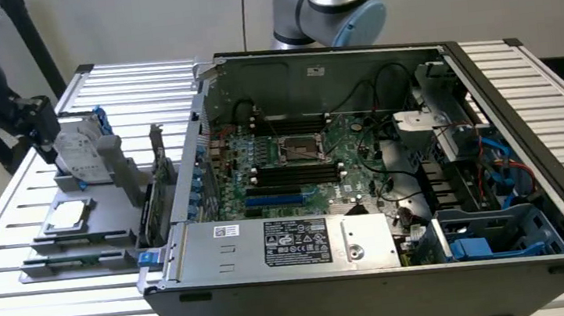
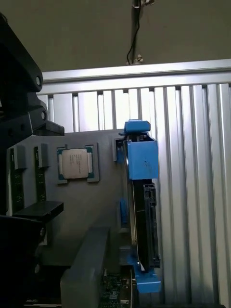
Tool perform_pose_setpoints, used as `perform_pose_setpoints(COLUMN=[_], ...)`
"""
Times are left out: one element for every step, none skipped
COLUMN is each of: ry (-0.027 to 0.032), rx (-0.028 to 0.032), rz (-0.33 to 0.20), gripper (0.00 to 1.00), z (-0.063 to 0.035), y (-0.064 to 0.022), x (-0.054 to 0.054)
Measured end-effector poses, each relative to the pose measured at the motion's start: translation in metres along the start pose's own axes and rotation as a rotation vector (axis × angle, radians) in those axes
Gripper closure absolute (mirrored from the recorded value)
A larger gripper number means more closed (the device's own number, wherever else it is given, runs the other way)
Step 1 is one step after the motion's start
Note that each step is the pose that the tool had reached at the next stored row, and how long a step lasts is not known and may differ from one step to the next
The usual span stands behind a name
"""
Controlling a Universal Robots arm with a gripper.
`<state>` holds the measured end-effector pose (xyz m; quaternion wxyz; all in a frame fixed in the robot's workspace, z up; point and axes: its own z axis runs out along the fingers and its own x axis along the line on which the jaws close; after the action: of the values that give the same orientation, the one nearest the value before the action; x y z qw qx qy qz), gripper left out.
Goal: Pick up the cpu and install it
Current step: 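Pick up the cpu and move it towards the insertion slot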
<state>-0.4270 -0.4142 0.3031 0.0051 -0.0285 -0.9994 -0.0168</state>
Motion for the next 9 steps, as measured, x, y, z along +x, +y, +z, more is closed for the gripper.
perform_pose_setpoints(ry=[0.0015,0.0017,0.0018,0.0019,0.0019,0.0021,0.0022,0.0022,0.0024], rx=[-0.0003,-0.0005,-0.0007,-0.0008,-0.0010,-0.0009,-0.0009,-0.0009,-0.0008], rz=[-0.002,-0.004,-0.006,-0.008,-0.010,-0.012,-0.015,-0.018,-0.023], gripper=[0.35,0.35,0.35,0.35,0.35,0.35,0.35,0.35,0.35], z=[0.0017,0.0035,0.0053,0.0071,0.0088,0.0107,0.0125,0.0143,0.0161], y=[-0.0019,-0.0033,-0.0044,-0.0053,-0.0059,-0.0060,-0.0061,-0.0061,-0.0062], x=[0.000,0.000,0.000,0.000,0.000,0.000,0.000,0.000,0.000])
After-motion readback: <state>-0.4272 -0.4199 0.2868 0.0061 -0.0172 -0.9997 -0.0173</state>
